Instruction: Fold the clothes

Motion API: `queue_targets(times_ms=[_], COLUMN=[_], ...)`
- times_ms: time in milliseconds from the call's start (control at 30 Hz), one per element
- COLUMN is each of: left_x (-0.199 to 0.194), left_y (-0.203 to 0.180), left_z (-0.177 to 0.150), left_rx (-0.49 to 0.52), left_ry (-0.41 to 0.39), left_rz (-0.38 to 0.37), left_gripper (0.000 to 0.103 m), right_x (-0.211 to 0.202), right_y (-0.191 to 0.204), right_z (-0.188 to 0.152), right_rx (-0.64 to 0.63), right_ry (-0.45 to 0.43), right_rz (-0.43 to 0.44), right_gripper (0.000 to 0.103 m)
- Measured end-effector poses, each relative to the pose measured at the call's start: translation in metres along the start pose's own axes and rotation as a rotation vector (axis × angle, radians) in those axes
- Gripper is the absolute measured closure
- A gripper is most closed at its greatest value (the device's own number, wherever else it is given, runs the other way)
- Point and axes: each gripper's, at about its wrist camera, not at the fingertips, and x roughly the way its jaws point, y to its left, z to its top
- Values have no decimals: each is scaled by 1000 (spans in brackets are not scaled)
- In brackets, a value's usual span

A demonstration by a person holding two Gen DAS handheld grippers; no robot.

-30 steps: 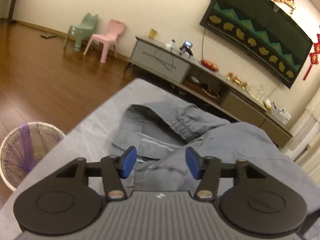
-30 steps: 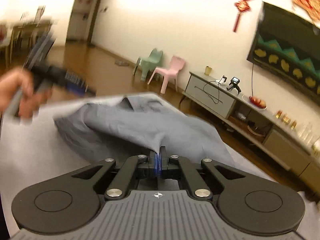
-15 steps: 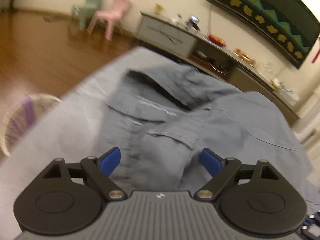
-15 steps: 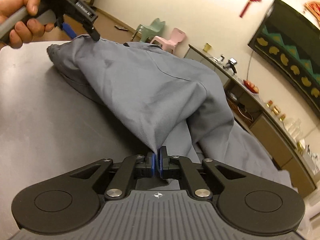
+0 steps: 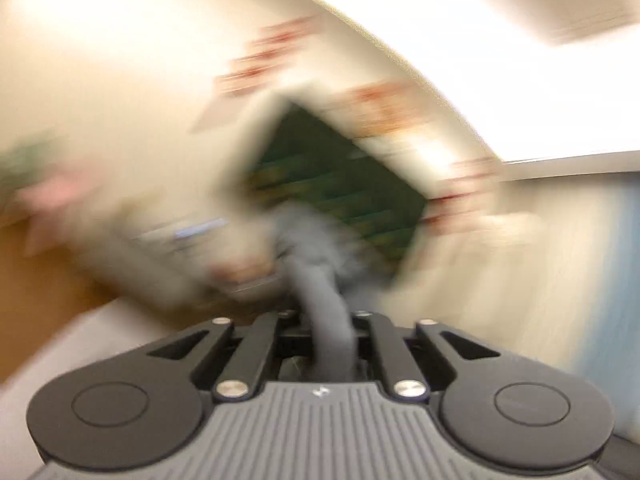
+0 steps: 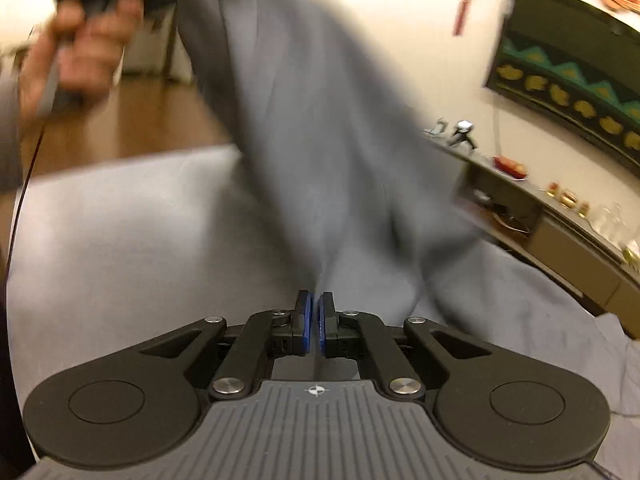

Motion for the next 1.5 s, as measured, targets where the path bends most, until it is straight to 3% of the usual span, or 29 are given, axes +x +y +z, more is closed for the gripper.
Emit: queue_targets(times_ms=[33, 100, 167, 233, 333, 400, 533, 633, 800, 900, 1000, 1067, 1100, 1200, 1267, 1300, 1333, 1400, 1500], left_x=[6, 4, -13, -31, -31, -22, 16, 40, 66, 72, 77, 81, 83, 88, 93, 96, 99, 101, 78], left_y=[21, 50, 60, 65, 39, 20, -25, -48, -61, -56, -51, -48, -47, -42, -40, -41, -43, -46, -50], left_z=[-6, -18, -24, -28, -40, -52, -97, -121, -145, -144, -143, -142, -141, -140, -136, -126, -116, -94, -51], left_rx=[-71, -171, -237, -295, -297, -285, -185, -83, -51, -87, -122, -145, -157, -192, -201, -177, -153, -121, -165], left_ry=[81, 196, 256, 297, 326, 368, 534, 610, 669, 663, 656, 652, 650, 644, 628, 600, 572, 496, 267], left_rz=[131, 313, 387, 439, 378, 330, 261, 277, 316, 317, 319, 319, 320, 321, 311, 287, 262, 193, -21], left_gripper=[66, 63, 54, 38, 23, 22, 21, 21, 24, 24, 26, 36, 47, 68, 81, 86, 95, 100, 101], right_x=[11, 33, 33, 25, 4, -11, -41, -68, -118, -148, -168, -173, -174, -161, -145, -138, -131, -127, -149], right_y=[4, 11, 14, 15, -4, -17, -50, -106, -199, -234, -266, -293, -306, -341, -356, -359, -363, -365, -358], right_z=[-4, -14, -21, -26, -38, -45, -65, -97, -189, -234, -260, -274, -279, -286, -284, -283, -281, -272, -246], right_rx=[-7, -13, -2, 19, 50, 70, 153, 425, 1065, 1265, 1349, 1407, 1430, 1413, 1341, 1328, 1318, 1280, 1193], right_ry=[36, 111, 121, 106, 108, 110, 127, 158, 110, 58, 50, 51, 53, 97, 124, 114, 100, 32, -177], right_rz=[3, 10, 26, 49, 19, -3, -53, -104, -235, -355, -498, -576, -609, -679, -645, -606, -564, -521, -536], right_gripper=[102, 98, 90, 64, 47, 39, 21, 18, 18, 17, 17, 17, 17, 19, 55, 84, 92, 100, 102])
